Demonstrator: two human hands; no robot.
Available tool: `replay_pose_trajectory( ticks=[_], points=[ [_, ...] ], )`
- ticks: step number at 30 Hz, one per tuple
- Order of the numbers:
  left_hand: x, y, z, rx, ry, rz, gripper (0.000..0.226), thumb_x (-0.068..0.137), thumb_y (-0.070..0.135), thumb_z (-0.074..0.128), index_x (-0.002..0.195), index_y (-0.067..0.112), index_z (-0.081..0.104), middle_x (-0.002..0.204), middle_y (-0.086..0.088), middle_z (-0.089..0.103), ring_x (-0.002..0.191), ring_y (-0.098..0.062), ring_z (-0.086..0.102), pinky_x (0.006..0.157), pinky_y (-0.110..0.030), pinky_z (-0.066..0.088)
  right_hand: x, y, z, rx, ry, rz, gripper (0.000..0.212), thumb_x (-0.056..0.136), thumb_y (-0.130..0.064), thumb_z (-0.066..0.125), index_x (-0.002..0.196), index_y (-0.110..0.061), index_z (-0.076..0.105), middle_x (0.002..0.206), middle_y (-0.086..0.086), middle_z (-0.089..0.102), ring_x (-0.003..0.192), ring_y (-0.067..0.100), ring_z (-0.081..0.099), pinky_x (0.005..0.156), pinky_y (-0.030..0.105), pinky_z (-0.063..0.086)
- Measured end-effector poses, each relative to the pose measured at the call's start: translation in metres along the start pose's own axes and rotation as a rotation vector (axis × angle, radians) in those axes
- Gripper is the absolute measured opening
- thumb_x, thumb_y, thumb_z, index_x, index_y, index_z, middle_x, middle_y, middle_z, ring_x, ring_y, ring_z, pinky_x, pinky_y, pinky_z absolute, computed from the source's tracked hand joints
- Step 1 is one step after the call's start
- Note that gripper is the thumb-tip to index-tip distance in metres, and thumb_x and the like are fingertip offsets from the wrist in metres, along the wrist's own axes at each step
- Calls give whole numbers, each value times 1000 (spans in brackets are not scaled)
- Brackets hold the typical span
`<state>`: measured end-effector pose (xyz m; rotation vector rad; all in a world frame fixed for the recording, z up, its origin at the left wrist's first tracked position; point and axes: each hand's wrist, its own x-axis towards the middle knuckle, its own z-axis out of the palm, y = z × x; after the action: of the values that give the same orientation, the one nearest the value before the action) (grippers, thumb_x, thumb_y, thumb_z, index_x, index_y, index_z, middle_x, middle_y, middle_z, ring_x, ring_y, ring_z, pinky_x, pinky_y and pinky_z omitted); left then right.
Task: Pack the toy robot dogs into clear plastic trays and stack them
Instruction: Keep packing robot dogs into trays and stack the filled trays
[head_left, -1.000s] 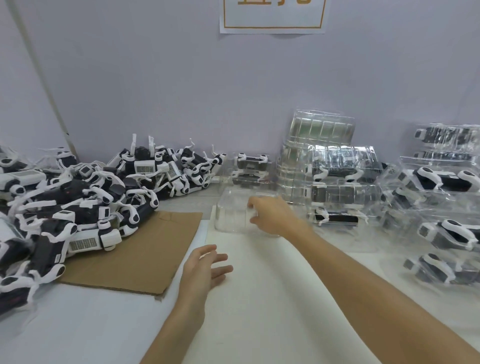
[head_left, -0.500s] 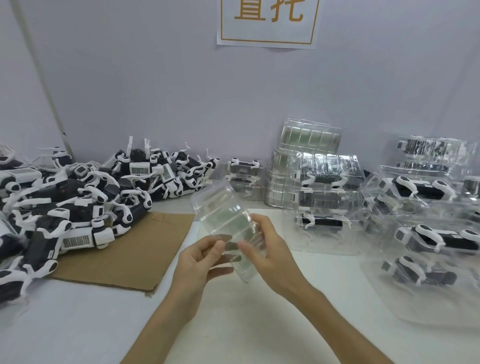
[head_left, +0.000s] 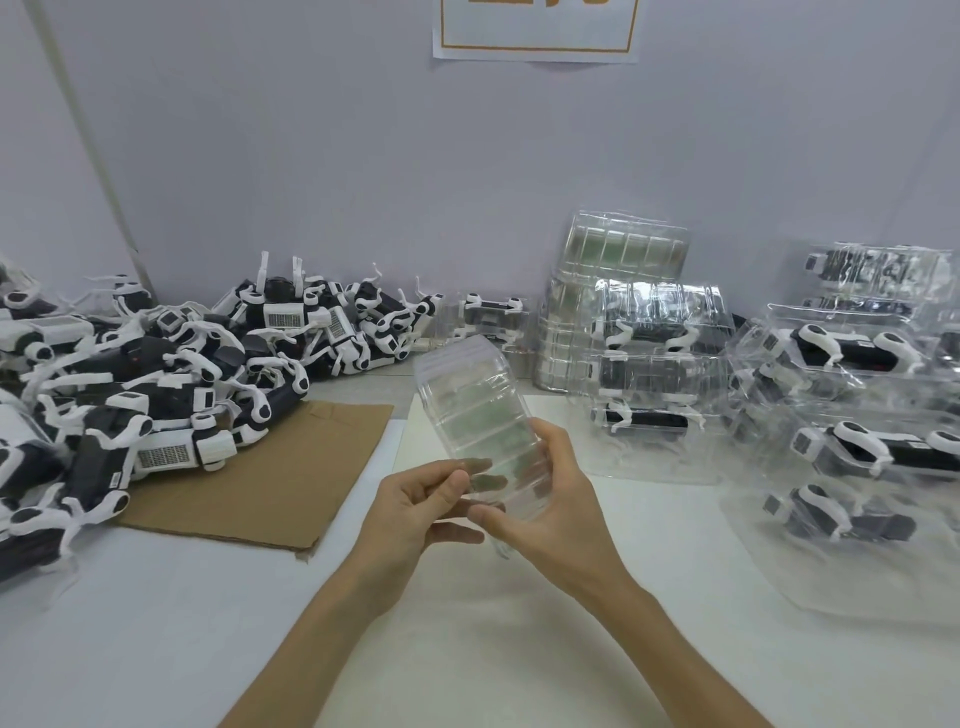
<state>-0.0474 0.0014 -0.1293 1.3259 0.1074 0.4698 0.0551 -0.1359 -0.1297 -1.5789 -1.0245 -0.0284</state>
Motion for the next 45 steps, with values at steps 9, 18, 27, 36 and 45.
replay_pose_trajectory(
  ticks=[9,18,27,36,45],
  points=[
    [0,0,0,1,-37,-7,26,89,28,61,109,21,76,110,-15,74,99,-35,72,66,-29,59,1,1,2,-10,43,-36,79,64,-51,90,127,-36,47,100,-13,67,93,9,68,74,13,50],
    [-1,1,3,202,-4,81,24,87,14,61,106,19,74,97,-11,77,88,-28,74,62,-28,58,0,8,6,-81,66,-118,77,74,-39,87,135,-33,40,104,-18,66,92,8,69,73,17,53],
    [2,-2,1,364,40,90,33,99,-3,50,109,19,73,95,-3,77,80,-19,73,59,-26,54,5,9,-6,-164,213,-189,80,72,-34,80,139,-31,37,110,-18,50,93,9,62,75,16,51],
    [-1,-3,4,314,17,83,13,89,19,70,101,16,75,94,-7,78,85,-32,74,71,-39,62,0,4,-5,-318,18,-223,105,74,-41,79,156,-28,15,132,-13,47,113,5,54,83,29,55],
    [2,-8,5,364,67,161,34,97,3,58,94,30,79,90,-5,77,78,-25,74,63,-30,59,0,6,-3,-300,110,-231,101,72,-29,80,154,-26,21,125,-11,49,107,3,56,82,19,52]
  ],
)
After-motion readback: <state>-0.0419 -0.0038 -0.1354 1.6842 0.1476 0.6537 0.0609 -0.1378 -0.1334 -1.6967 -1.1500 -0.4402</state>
